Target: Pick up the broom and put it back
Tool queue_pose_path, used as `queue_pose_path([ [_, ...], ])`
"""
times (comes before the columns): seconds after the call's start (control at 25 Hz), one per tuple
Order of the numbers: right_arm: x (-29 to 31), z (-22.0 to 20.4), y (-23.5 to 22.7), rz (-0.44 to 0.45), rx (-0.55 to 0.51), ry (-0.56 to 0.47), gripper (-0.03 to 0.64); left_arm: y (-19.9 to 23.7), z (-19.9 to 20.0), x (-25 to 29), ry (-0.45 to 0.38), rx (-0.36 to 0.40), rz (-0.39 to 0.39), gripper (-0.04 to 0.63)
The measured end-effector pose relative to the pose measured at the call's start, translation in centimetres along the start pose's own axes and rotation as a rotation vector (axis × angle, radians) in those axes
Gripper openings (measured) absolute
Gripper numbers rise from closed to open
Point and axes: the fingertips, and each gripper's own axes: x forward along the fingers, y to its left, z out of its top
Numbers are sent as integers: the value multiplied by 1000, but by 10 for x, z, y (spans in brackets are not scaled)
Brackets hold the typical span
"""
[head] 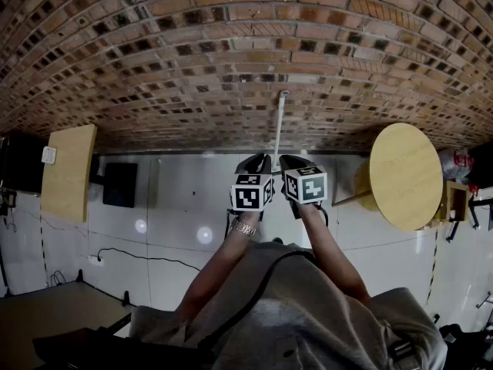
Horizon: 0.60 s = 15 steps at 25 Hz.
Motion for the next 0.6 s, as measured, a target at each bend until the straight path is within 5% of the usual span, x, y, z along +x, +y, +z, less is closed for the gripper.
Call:
queue_pose_path([
  [0.24,78,56,-66,-112,37,-87,17,58,76,25,-54,-13,5,32],
  [0.44,161,53,-110,-145,31,43,163,83,86,51,-11,-33,2,32],
  [0.6,219,36,-145,-168,27,172,166,93,85,58,19,-37,21,32],
])
